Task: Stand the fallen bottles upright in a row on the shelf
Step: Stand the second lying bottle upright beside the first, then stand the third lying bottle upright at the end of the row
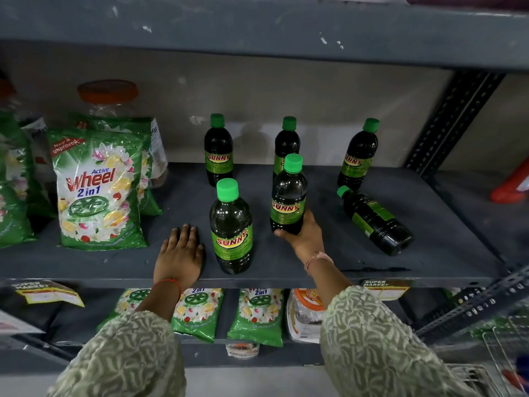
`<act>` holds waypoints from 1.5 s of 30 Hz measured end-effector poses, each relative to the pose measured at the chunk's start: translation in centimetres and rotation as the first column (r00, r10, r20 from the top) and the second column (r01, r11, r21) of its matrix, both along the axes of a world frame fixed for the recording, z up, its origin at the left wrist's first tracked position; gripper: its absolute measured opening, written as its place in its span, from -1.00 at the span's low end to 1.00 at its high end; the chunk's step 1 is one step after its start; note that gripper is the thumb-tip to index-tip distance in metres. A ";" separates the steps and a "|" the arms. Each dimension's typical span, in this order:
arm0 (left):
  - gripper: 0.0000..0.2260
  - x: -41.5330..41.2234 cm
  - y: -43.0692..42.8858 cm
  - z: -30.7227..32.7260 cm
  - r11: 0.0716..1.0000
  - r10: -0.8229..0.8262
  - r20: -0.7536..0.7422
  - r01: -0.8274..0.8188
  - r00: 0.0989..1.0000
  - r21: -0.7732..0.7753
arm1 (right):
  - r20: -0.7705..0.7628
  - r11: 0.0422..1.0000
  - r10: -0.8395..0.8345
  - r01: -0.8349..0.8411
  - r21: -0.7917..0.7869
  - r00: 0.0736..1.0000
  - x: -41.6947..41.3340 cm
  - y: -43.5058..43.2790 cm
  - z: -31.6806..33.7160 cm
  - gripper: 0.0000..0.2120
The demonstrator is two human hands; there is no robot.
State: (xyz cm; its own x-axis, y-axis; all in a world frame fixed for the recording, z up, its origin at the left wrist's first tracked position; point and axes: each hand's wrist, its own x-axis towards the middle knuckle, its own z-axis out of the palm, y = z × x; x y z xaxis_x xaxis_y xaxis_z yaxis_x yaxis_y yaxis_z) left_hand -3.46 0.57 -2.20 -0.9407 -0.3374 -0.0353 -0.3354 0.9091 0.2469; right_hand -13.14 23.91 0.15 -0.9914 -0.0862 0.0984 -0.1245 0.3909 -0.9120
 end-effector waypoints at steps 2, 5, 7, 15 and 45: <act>-0.53 0.0 0.0 0.0 1.000 0.003 0.003 -0.003 1.000 0.004 | 0.019 0.999 0.043 -0.043 0.001 0.999 1.4 0.4 0.3 -0.40; -0.53 0.1 0.1 0.0 1.000 0.010 0.008 -0.010 1.000 0.021 | 0.029 0.995 0.101 -0.101 0.015 0.994 3.8 1.1 0.2 -0.44; -0.53 0.0 0.1 0.0 1.000 0.009 0.011 -0.009 1.000 0.027 | 0.029 0.992 0.117 -0.118 0.033 0.993 5.2 1.5 -0.2 -0.45; -0.53 0.0 0.1 0.1 0.999 -0.001 0.017 0.000 1.000 0.035 | 0.031 0.988 0.135 -0.137 0.065 0.990 7.3 2.2 -0.5 -0.41; -0.54 -0.2 0.8 -0.3 0.996 0.084 -0.011 -0.084 0.996 0.030 | 0.140 0.830 -0.306 0.192 0.523 0.942 -5.7 10.5 4.6 -0.34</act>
State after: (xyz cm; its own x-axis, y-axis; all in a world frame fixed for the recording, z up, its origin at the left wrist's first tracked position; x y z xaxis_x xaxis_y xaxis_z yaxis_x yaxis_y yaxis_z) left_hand -3.70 1.34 -2.48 -0.9096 -0.4140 -0.0350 -0.4068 0.8703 0.2778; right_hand -18.81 34.45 4.75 -0.9773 0.1862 -0.1012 0.2101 0.7875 -0.5795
